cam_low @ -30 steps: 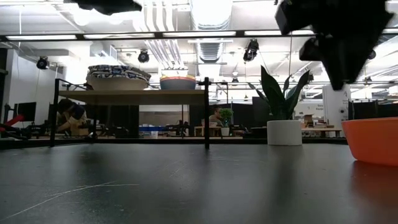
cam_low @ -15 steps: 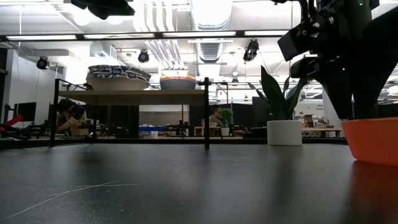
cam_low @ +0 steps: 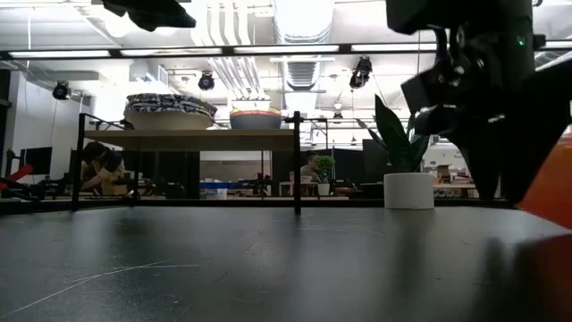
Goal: Place and stack bowls onto a shelf
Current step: Stack the small orange bowl on top of the small yellow bowl on the shelf
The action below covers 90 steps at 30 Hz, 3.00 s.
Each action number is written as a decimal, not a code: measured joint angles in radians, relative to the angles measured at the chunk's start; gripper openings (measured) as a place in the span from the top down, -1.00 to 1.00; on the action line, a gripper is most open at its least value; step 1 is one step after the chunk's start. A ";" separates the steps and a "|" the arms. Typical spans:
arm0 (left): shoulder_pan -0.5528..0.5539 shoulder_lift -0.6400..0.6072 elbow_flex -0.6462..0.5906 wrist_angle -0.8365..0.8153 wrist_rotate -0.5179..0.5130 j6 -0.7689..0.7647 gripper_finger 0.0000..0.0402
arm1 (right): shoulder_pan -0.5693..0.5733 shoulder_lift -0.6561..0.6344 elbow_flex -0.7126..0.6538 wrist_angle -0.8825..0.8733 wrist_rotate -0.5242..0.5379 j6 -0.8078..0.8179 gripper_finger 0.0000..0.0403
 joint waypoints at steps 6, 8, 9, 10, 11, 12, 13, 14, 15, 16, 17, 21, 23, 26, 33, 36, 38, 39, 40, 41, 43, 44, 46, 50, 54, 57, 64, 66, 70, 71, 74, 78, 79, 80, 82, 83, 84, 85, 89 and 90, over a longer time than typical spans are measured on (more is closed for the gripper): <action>0.000 0.020 0.000 0.000 0.000 -0.033 0.17 | 0.000 -0.008 -0.029 -0.006 0.001 -0.004 0.50; 0.001 0.032 0.000 0.004 0.000 -0.037 0.17 | -0.003 -0.019 -0.027 -0.009 0.014 -0.022 0.55; 0.001 0.038 0.000 0.004 0.000 -0.044 0.17 | -0.005 -0.025 -0.022 -0.007 0.033 -0.037 0.57; 0.001 0.046 0.000 0.006 0.000 -0.059 0.17 | -0.008 -0.030 -0.016 -0.003 0.056 -0.053 0.59; 0.001 0.054 0.000 0.015 0.000 -0.079 0.17 | -0.014 -0.035 -0.009 0.001 0.084 -0.072 0.62; 0.001 0.063 0.000 0.020 0.000 -0.102 0.17 | -0.022 -0.043 -0.003 0.005 0.110 -0.094 0.64; 0.001 0.074 0.000 0.021 0.000 -0.125 0.17 | -0.031 -0.049 0.005 0.013 0.134 -0.117 0.66; 0.000 0.088 0.000 0.025 0.000 -0.156 0.17 | -0.041 -0.055 0.013 0.030 0.150 -0.139 0.68; -0.001 0.102 0.000 0.032 0.000 -0.191 0.17 | -0.054 -0.061 0.023 0.048 0.160 -0.164 0.70; -0.004 0.119 -0.001 0.035 0.000 -0.229 0.17 | -0.069 -0.063 0.035 0.064 0.165 -0.187 0.71; -0.007 0.136 -0.003 0.045 0.000 -0.263 0.17 | -0.085 -0.066 0.048 0.077 0.164 -0.212 0.73; -0.032 0.215 -0.003 0.091 0.000 -0.331 0.17 | -0.151 -0.070 0.116 0.117 0.166 -0.296 0.79; -0.043 0.252 -0.003 0.110 0.001 -0.341 0.17 | -0.178 -0.070 0.149 0.130 0.166 -0.321 0.82; -0.047 0.298 -0.002 0.131 0.003 -0.341 0.17 | -0.213 -0.070 0.197 0.138 0.164 -0.354 0.85; -0.041 0.351 0.021 0.133 -0.002 -0.318 0.17 | -0.238 -0.071 0.258 0.176 0.071 -0.403 0.87; -0.040 0.355 0.023 0.131 -0.002 -0.311 0.17 | -0.238 -0.072 0.262 0.165 0.036 -0.373 0.87; -0.039 0.355 0.023 0.133 -0.002 -0.310 0.17 | -0.238 -0.073 0.262 0.149 0.003 -0.338 0.87; -0.038 0.354 0.023 0.132 -0.003 -0.310 0.17 | -0.238 -0.074 0.262 0.134 -0.008 -0.314 0.87; -0.038 0.353 0.023 0.132 -0.003 -0.310 0.17 | -0.237 -0.075 0.262 0.119 -0.017 -0.292 0.87; -0.038 0.353 0.023 0.132 -0.004 -0.309 0.17 | -0.234 -0.075 0.262 0.101 -0.020 -0.271 0.87; -0.037 0.353 0.023 0.132 -0.004 -0.306 0.17 | -0.228 -0.076 0.262 0.066 -0.021 -0.239 0.87; -0.036 0.353 0.022 0.132 -0.008 -0.303 0.17 | -0.225 -0.076 0.262 0.055 -0.021 -0.226 0.87; -0.036 0.353 0.022 0.132 -0.024 -0.295 0.17 | -0.220 -0.076 0.262 0.044 -0.021 -0.201 0.87; -0.036 0.353 0.022 0.132 -0.038 -0.294 0.17 | -0.208 -0.076 0.262 -0.001 -0.024 -0.132 0.87; -0.036 0.353 0.022 0.132 -0.038 -0.294 0.17 | -0.177 -0.084 0.262 -0.144 -0.029 0.033 0.87; -0.036 0.353 0.022 0.132 -0.039 -0.294 0.17 | -0.143 -0.097 0.261 -0.268 -0.030 0.187 0.87; -0.036 0.354 0.021 0.133 -0.090 -0.290 0.17 | -0.038 -0.153 0.171 -0.429 -0.059 0.470 0.87; -0.036 0.354 0.021 0.133 -0.090 -0.284 0.17 | -0.008 -0.173 0.122 -0.420 -0.080 0.537 0.87; -0.036 0.354 0.021 0.133 -0.090 -0.250 0.17 | 0.040 -0.215 0.005 -0.421 -0.080 0.672 0.87; -0.036 0.354 0.021 0.133 -0.090 -0.243 0.17 | 0.048 -0.227 -0.031 -0.417 -0.080 0.702 0.87; -0.036 0.354 0.021 0.136 -0.090 -0.216 0.17 | 0.066 -0.264 -0.148 -0.331 -0.101 0.756 0.87; -0.036 0.354 0.021 0.151 -0.090 -0.185 0.17 | 0.074 -0.301 -0.280 -0.105 -0.105 0.782 0.87; -0.036 0.354 0.021 0.153 -0.090 -0.179 0.17 | 0.074 -0.306 -0.308 -0.036 -0.098 0.781 0.87; -0.036 0.354 0.021 0.157 -0.090 -0.172 0.17 | 0.074 -0.309 -0.333 0.052 -0.086 0.774 0.87; -0.036 0.354 0.021 0.173 -0.090 -0.157 0.17 | 0.074 -0.317 -0.363 0.251 -0.034 0.729 0.87; -0.036 0.354 0.021 0.180 -0.090 -0.151 0.17 | 0.074 -0.322 -0.367 0.339 0.004 0.694 0.87; -0.036 0.354 0.021 0.186 -0.090 -0.146 0.17 | 0.074 -0.328 -0.367 0.409 0.046 0.653 0.87; -0.036 0.354 0.021 0.188 -0.090 -0.143 0.17 | 0.074 -0.336 -0.361 0.452 0.079 0.611 0.87; -0.036 0.354 0.021 0.199 -0.090 -0.140 0.17 | 0.053 -0.379 -0.308 0.415 0.140 0.505 0.87; -0.036 0.354 0.021 0.200 -0.090 -0.140 0.17 | 0.046 -0.390 -0.298 0.385 0.141 0.478 0.87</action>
